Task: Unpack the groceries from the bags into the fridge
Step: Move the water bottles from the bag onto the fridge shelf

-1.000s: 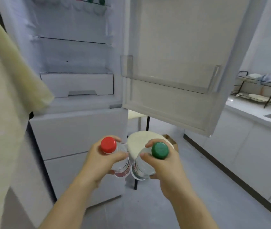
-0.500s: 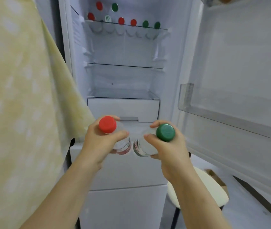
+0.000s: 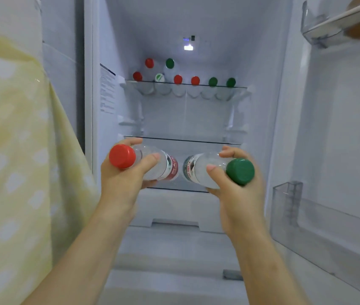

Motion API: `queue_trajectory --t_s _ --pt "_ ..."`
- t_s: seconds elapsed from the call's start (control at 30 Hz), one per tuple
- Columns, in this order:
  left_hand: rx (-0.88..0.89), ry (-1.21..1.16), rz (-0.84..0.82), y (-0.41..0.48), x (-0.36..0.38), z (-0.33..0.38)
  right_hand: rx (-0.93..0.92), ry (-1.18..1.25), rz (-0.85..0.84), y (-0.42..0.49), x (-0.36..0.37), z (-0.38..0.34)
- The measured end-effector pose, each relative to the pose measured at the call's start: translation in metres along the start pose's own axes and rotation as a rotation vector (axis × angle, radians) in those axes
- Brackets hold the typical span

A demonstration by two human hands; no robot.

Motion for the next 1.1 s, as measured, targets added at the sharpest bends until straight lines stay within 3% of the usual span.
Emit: queue_trajectory --t_s 0.3,0.83,1.1 --pt "0.183 -0.204 0.010 0.071 0.038 0.006 -0.286 0.147 -0.010 0.075 0.035 0.004" --pt "0.414 -0.374 -0.211 0.222 0.119 0.024 -0.651 0.164 0.082 0.203 0.117 0.010" --pt "0.622 -0.131 -0.266 0.266 0.166 0.030 -0.617 0.164 0.074 0.258 0.121 0.012"
Point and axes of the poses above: each hand's wrist, its own y-axis towards the middle knuckle, its own x-axis out of the palm, z = x × y, the point moved 4 cm from there along y, towards the middle knuckle, and after that the axes turned 6 degrees about z, right-handed, at the moved point
